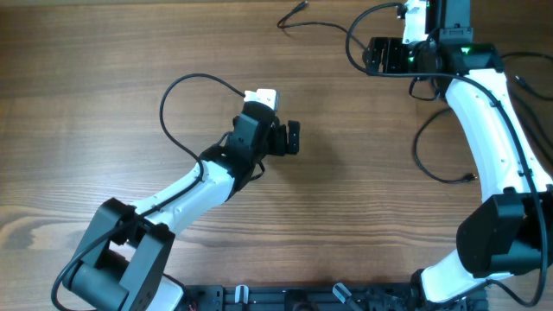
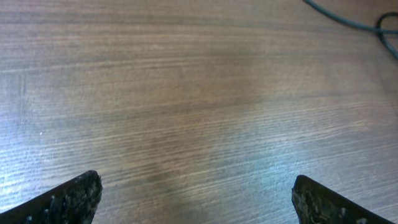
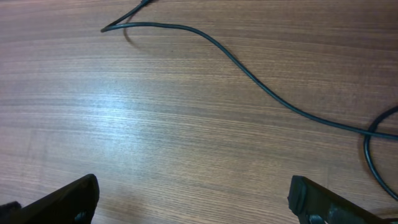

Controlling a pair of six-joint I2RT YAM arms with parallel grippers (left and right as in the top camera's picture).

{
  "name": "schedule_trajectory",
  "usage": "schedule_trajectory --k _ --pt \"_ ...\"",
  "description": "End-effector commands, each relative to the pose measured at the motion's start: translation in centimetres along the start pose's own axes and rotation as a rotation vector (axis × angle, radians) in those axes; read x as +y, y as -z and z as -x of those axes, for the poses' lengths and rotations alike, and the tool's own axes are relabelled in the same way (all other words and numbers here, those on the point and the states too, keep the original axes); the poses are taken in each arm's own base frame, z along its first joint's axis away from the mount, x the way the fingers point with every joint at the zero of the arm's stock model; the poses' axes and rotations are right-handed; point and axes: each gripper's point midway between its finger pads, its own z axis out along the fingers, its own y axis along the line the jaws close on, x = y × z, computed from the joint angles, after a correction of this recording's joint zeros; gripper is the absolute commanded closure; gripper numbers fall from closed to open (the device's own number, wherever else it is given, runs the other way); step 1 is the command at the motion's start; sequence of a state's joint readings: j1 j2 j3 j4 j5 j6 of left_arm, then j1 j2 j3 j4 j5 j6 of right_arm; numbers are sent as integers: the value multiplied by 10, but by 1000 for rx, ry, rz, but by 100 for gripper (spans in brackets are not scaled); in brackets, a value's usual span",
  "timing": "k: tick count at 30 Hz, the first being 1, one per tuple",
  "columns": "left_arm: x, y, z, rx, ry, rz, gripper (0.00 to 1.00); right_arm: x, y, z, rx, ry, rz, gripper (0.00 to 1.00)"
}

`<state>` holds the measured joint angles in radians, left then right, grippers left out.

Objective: Untangle cables

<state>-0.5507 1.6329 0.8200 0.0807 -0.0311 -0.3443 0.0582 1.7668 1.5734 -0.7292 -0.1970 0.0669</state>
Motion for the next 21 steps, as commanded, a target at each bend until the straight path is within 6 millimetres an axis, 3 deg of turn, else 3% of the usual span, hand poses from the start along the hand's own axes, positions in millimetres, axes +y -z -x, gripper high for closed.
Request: schedule_trajectory --k 1,16,18,21 --pt "5 -1 -9 31 8 27 0 -2 6 1 -13 -11 -18 0" --pt "12 6 -13 53 -5 60 0 -2 6 1 -14 -11 -18 0" --pt "19 17 1 2 -4 110 0 -2 6 1 -14 -11 -18 0" --pt "28 56 42 -168 12 192 0 -2 6 1 -14 -11 -18 0"
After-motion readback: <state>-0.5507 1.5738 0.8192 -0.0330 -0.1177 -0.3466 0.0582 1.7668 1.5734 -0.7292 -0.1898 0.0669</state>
